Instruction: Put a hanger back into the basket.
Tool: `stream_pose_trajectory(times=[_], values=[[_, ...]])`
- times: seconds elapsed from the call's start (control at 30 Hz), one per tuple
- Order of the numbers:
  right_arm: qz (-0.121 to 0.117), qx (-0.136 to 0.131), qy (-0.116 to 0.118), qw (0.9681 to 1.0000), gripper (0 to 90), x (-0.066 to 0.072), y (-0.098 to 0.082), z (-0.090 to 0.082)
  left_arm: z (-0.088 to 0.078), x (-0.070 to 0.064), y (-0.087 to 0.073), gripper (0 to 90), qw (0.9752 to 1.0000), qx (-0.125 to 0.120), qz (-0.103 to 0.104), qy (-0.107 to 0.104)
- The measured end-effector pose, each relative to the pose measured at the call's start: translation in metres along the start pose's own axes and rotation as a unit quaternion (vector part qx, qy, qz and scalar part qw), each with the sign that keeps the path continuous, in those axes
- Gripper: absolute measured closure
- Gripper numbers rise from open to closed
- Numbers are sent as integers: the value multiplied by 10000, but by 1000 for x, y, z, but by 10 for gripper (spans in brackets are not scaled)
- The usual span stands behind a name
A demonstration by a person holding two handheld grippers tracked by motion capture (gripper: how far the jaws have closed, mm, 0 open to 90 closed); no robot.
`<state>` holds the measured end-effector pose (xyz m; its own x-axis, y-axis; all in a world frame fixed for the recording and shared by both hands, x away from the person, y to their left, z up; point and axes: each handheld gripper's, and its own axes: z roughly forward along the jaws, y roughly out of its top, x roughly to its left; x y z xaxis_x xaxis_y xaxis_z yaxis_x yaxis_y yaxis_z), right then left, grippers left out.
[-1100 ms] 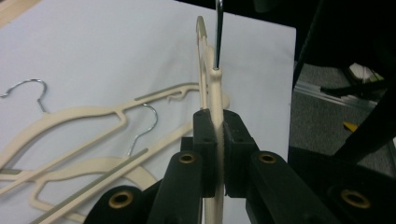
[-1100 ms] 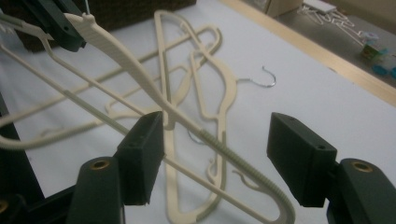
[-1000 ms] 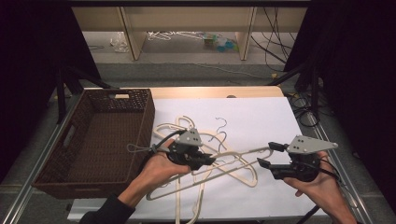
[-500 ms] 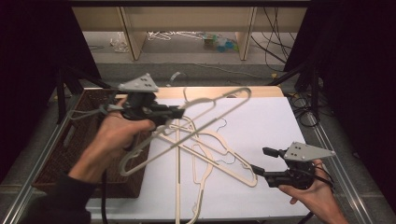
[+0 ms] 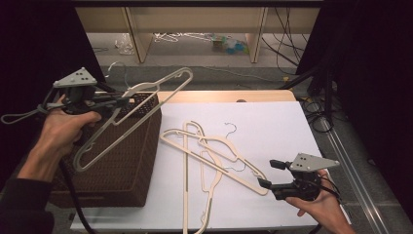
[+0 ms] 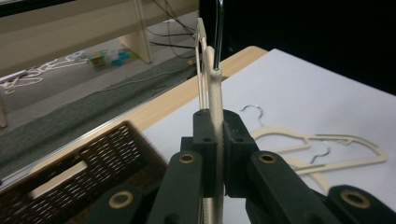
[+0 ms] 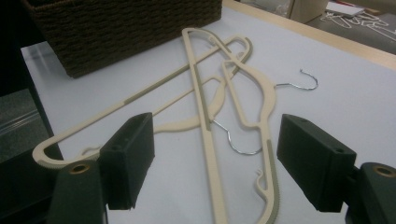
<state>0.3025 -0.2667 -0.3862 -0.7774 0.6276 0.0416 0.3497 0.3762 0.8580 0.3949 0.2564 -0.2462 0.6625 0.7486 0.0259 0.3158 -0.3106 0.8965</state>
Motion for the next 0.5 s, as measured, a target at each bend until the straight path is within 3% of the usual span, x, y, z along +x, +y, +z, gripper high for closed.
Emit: stream_pose_trajectory(times=[0.07, 0.17, 0.5], values=[[3, 41, 14, 10000, 283, -1, -2, 1, -5, 12, -11, 857, 9999, 10, -116, 101], [12, 93, 30, 10000, 282, -1, -4, 3, -13, 30, -27, 857, 9997, -25, -76, 232], [87, 95, 94, 9999, 276, -3, -9, 6, -25, 56, -61, 857, 9991, 27, -81, 414]])
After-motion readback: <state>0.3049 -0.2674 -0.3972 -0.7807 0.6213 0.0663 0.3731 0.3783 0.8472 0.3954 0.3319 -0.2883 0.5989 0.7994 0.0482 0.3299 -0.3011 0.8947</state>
